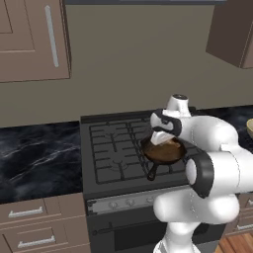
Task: Place the chicken drumstick on the plate and place the potato on the same plate.
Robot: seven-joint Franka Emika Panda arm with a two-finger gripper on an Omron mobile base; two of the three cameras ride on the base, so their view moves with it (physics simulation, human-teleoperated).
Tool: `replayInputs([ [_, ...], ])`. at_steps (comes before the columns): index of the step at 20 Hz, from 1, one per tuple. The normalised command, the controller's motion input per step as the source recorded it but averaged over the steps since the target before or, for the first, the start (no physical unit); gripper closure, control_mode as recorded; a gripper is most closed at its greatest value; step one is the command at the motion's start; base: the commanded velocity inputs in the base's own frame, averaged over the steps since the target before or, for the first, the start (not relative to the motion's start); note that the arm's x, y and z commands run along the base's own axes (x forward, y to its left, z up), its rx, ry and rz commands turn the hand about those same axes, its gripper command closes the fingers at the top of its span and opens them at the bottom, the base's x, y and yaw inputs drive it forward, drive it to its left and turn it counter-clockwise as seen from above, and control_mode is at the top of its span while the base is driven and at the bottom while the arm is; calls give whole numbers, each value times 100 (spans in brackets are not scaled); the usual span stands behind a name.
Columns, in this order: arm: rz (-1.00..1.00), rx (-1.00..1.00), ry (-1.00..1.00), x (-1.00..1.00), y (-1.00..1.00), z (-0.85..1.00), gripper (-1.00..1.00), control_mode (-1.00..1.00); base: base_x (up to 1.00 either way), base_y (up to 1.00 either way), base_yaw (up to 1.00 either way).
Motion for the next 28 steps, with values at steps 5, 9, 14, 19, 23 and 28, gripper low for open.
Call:
replayInputs([
  [5,-11,4,-4,-46,-5,74,100,-100,0,0,0],
  [9,-15,0,-6,-44,0,49,100,-100,0,0,0],
  [14,-12,0,-5,-41,0,47,100,-100,0,0,0],
  [19,-3,0,-5,-38,11,14,100,-100,0,0,0],
  [23,0,0,-10,-47,20,1,100,-100,0,0,0],
  [28,0,0,-14,-55,9,0,100,-100,0,0,0],
])
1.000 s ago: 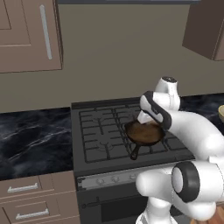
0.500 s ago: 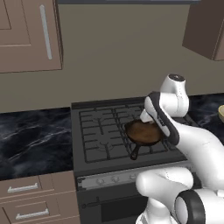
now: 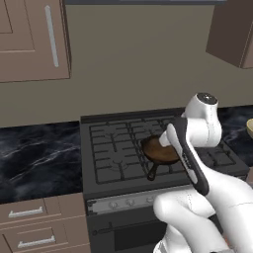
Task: Place the chicken drumstick on the plate and place the potato on the same plate.
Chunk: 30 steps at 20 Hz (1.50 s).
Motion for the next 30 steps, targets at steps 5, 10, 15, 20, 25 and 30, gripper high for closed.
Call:
replayInputs([
  [5,0,0,-7,-55,0,0,100,-100,0,0,0],
  [10,2,0,-2,-34,0,1,100,-100,0,0,0],
  [15,4,0,0,-2,0,0,100,-100,0,0,0],
  [20,1,0,0,0,0,0,100,-100,0,0,0],
  [25,0,0,0,0,0,0,100,100,-6,0,0],
  [30,0,0,0,0,0,0,100,100,-49,0,0],
])
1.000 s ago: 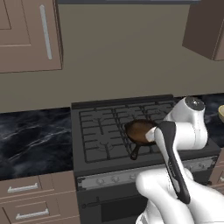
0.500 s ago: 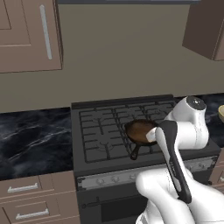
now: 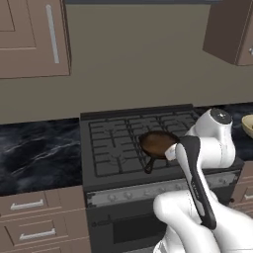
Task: Place the chicken drumstick on the plate and place the potato on the same plate.
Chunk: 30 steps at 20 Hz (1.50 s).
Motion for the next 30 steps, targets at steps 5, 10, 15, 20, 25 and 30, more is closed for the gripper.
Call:
replayInputs([
  [5,0,0,0,0,0,0,100,100,-32,-1,0],
  [10,0,0,0,0,0,0,100,100,-2,-20,0],
  [15,0,0,0,0,0,0,100,100,0,-64,0],
  [20,0,0,0,0,0,0,100,100,0,-80,0],
  [25,0,0,0,0,0,0,100,100,7,-78,0],
  [30,0,0,0,0,0,0,100,100,14,-76,0],
])
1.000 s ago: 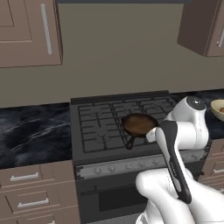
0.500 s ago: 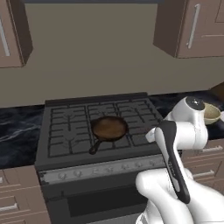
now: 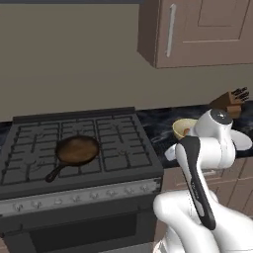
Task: Place the chicken drumstick on the plate and place the potato on the same plate.
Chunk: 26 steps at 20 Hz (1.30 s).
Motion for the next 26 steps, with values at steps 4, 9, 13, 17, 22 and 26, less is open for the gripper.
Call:
replayInputs([
  [4,0,0,0,0,0,0,100,100,15,-77,0],
  [9,0,0,0,0,0,0,100,100,20,-76,0],
  [13,0,0,0,0,0,0,100,100,27,-68,-1],
  [17,0,0,0,0,0,0,100,100,35,-58,0],
  [22,0,0,0,0,0,0,100,100,39,-52,0],
  [26,0,0,0,0,0,0,100,100,35,-46,0],
])
